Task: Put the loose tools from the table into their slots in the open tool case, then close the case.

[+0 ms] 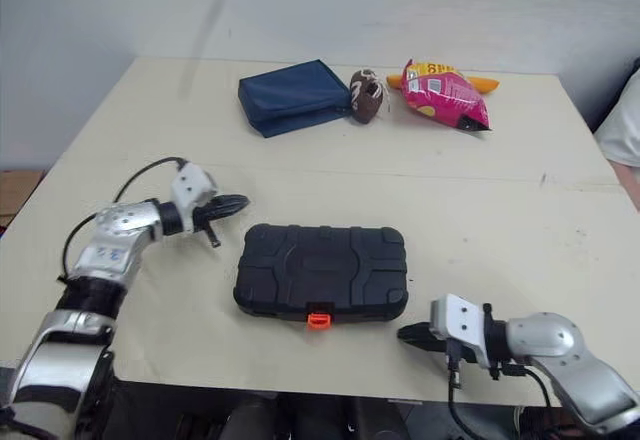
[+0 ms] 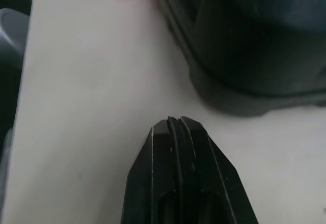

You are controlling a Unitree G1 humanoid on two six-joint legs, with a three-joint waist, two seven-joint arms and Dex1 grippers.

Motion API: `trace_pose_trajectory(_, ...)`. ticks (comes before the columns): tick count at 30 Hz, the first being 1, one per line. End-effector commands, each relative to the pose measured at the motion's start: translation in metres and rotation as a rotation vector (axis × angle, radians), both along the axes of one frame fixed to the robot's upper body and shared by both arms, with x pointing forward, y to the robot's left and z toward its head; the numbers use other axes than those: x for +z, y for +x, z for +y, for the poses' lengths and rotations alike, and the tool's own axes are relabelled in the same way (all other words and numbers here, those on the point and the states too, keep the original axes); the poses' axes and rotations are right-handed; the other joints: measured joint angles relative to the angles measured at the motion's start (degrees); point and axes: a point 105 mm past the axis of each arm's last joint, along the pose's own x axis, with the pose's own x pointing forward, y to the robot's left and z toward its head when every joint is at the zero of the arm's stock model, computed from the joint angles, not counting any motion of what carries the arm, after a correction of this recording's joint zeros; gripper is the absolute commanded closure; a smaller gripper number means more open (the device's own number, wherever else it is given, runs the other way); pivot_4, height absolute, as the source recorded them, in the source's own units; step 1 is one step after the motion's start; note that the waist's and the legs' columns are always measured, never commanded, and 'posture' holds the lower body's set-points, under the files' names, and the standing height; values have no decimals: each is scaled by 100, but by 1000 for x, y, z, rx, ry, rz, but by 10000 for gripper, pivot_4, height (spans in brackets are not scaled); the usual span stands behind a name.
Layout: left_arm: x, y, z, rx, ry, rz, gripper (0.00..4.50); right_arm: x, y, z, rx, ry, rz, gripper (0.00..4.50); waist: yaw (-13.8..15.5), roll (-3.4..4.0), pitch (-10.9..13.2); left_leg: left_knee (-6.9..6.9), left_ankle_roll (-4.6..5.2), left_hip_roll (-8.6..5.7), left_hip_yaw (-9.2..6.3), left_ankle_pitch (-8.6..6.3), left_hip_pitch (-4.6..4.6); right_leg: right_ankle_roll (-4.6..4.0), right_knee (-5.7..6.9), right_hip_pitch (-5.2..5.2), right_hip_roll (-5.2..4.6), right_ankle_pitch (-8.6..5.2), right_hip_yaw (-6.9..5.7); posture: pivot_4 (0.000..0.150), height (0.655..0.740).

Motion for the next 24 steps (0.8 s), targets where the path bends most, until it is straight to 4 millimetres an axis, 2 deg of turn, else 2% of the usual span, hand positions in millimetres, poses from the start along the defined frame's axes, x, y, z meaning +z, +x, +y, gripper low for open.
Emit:
trace_pose_trajectory(1,-7,-1,-1,-60,49,6,44087,-8,9,11,-18,-12,-29,45000,-50,-7,-4,0,-1,2,4,1,3,-2,1,0,1,-1,2,1500,7400)
trace_pose_trajectory(5,-22,-15,-3,-163,100,39,44087,-9,28,14,-63,-9,-85,45000,-156,-26,-9,-4,-22,14,8,14,13,-11,16,-2,9,-4,0,1500,7400)
trace_pose_trajectory(9,-24,-24,1,-170,63,48,44087,-3,50,12,-125,12,-141,45000,-177,-31,-12,-5,-24,13,4,17,17,-21,28,-2,7,-2,-1,1500,7400)
trace_pose_trajectory(12,-28,-38,5,-186,51,61,44087,-1,63,16,-129,8,-177,45000,-181,-32,-12,-4,-23,12,3,17,16,-22,30,-2,4,-1,-2,1500,7400)
trace_pose_trajectory(14,-32,-55,7,-199,25,86,44087,6,85,23,-180,49,-216,45000,-205,-37,-16,-3,-22,12,2,17,16,-22,30,-2,3,-2,-2,1500,7400)
trace_pose_trajectory(16,-34,-68,8,-168,-8,91,44087,15,106,34,-225,101,-253,45000,-255,-38,-17,-5,-24,15,8,16,20,-23,34,-2,4,-2,3,1500,7400)
trace_pose_trajectory(20,-33,-79,3,-93,-76,85,44087,24,134,47,-270,151,-294,45000,-166,-32,-14,0,-23,8,-2,20,13,-30,53,-14,-1,-5,-1,1500,7400)
trace_pose_trajectory(24,-35,-88,0,-27,-114,86,44087,26,142,52,-273,162,-315,45000,-113,-32,-14,-2,-21,3,-4,19,-2,-32,49,-27,-6,-7,-2,1500,7400)
